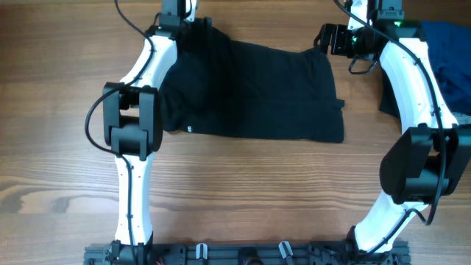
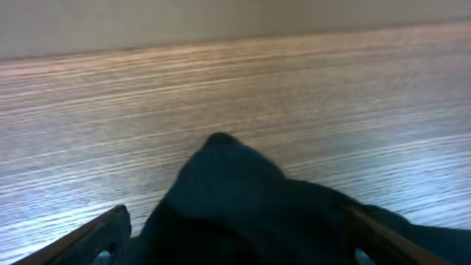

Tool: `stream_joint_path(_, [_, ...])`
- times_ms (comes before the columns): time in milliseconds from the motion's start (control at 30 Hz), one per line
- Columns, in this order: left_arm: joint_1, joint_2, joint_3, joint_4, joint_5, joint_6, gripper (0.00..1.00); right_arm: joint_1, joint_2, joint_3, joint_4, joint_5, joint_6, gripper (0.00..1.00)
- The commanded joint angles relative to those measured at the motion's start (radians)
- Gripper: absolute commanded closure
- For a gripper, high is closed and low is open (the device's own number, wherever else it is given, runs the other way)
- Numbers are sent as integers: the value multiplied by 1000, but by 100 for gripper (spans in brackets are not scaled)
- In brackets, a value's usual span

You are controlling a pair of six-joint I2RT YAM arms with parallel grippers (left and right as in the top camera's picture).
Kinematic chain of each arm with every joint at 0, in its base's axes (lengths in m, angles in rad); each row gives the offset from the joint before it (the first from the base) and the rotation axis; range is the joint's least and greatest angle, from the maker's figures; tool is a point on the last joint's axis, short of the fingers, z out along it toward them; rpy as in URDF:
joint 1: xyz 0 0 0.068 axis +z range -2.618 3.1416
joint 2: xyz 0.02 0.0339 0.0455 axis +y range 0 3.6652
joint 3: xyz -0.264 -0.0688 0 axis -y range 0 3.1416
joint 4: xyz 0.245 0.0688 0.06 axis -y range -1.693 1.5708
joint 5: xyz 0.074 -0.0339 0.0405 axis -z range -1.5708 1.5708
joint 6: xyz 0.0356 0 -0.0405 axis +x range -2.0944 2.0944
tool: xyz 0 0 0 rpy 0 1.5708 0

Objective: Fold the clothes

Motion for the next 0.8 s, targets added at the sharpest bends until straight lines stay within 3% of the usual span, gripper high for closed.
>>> stream_joint_path(0, [-1, 4, 10, 18, -10, 34, 13, 3, 2, 17, -2, 13, -18, 1])
stream_joint_path(233, [-8, 43, 10, 4, -10, 34, 22, 3, 2, 17, -11, 13, -19, 1])
stream_joint_path(333, [-7, 41, 76, -116, -25, 10, 23, 3, 2, 17, -12, 13, -21, 1])
stream_joint_path(433, [-6, 40, 236, -273, -34, 10, 20, 3, 2, 17, -6, 13, -23, 0])
stream_joint_path(533, [-6, 40, 506, -447, -95, 10, 14, 3, 2, 17, -5, 13, -23, 0])
stream_joint_path(767, [-7, 32, 991, -848, -150, -27, 10, 3, 2, 17, -20, -6, -26, 0])
